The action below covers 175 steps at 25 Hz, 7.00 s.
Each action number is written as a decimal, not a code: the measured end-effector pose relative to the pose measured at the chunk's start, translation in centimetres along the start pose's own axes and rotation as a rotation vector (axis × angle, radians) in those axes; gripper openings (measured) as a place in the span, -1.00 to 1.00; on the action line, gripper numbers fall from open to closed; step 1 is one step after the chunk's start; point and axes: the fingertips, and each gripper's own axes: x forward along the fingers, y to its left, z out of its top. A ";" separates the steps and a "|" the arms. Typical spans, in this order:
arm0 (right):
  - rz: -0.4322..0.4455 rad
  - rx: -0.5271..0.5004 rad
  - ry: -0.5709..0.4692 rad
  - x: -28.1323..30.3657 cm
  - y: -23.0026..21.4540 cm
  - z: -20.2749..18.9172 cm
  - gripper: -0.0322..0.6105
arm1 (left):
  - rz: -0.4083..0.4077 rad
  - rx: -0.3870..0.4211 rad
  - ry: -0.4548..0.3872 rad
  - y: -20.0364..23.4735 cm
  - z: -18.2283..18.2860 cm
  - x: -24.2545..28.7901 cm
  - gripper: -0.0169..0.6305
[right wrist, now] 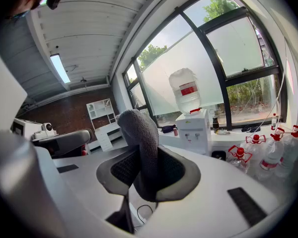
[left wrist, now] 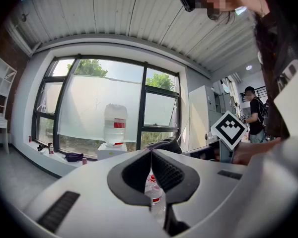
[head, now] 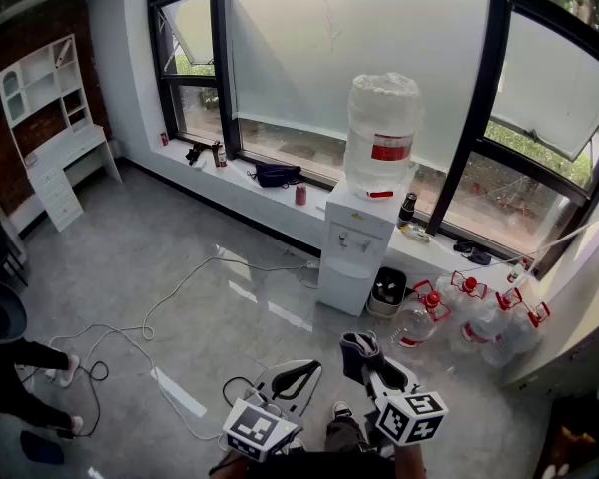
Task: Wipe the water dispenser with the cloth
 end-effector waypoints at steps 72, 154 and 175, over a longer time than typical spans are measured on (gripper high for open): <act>0.004 0.166 0.076 40.9 -24.2 17.8 -0.58 | 0.054 -0.057 0.119 32.1 1.5 34.9 -0.89; -0.149 0.019 0.371 63.3 -26.2 7.9 -0.58 | -0.016 -0.085 0.179 43.9 -5.6 35.4 -0.89; -0.493 -0.010 0.399 60.8 -37.6 4.5 -0.58 | -0.178 -0.077 0.168 42.9 -12.8 38.3 -0.89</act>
